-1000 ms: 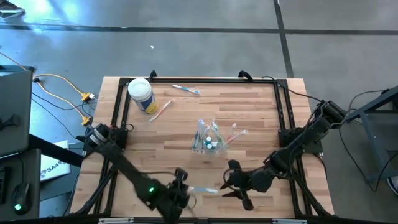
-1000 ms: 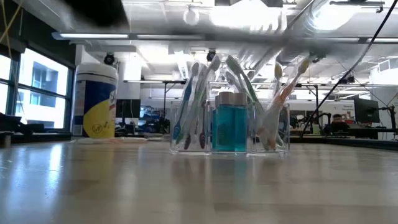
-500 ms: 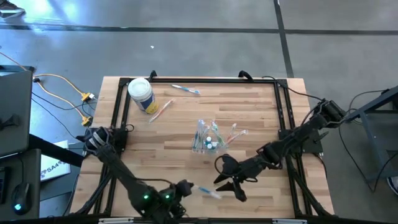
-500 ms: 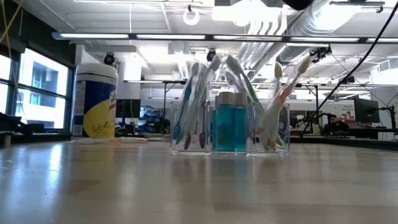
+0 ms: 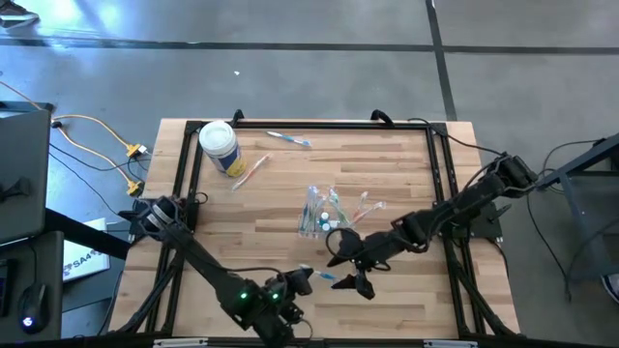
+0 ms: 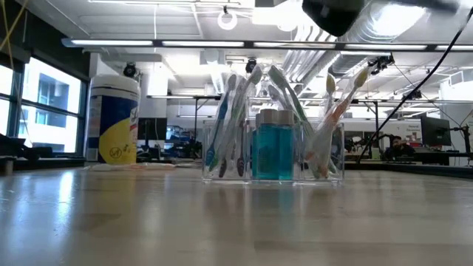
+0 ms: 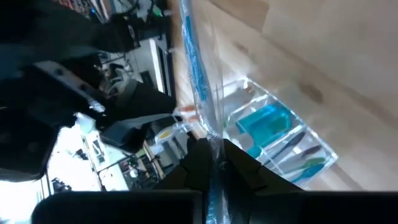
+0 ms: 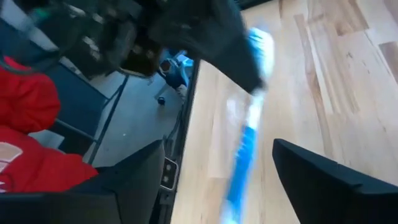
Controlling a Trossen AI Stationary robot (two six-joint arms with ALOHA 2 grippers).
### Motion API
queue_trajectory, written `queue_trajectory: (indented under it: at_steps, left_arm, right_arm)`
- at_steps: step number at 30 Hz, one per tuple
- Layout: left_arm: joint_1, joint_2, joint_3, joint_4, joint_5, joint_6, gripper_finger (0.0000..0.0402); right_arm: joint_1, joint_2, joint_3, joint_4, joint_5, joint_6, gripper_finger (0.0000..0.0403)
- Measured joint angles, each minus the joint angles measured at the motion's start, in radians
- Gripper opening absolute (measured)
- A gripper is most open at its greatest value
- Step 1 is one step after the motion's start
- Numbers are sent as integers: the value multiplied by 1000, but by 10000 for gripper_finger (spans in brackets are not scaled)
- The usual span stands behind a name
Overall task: Pick & Place toothbrushing station
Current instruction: Put the bottom blue toothbrush into the transparent organizer
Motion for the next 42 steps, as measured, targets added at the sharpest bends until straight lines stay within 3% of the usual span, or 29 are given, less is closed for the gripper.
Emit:
queue_trajectory:
  at_steps: [6,13,19,27,33,42]
  left_arm:
    - [33,0,0,24,-18,40,20]
    - [37,0,0,45,-18,63,20]
    - [36,0,0,47,-21,71,20]
    - [37,0,0,96,-26,145,20]
    - [37,0,0,119,-26,180,20]
    - [45,0,0,150,-59,235,20]
  right_arm:
    - [0,0,0,8,16,-42,285]
    - [-8,0,0,-46,151,-61,278]
    - [-36,0,0,-65,59,-47,278]
    - [-45,0,0,-68,24,-14,267]
    - [-45,0,0,-68,21,-16,235]
    - [-45,0,0,-71,-2,-25,149]
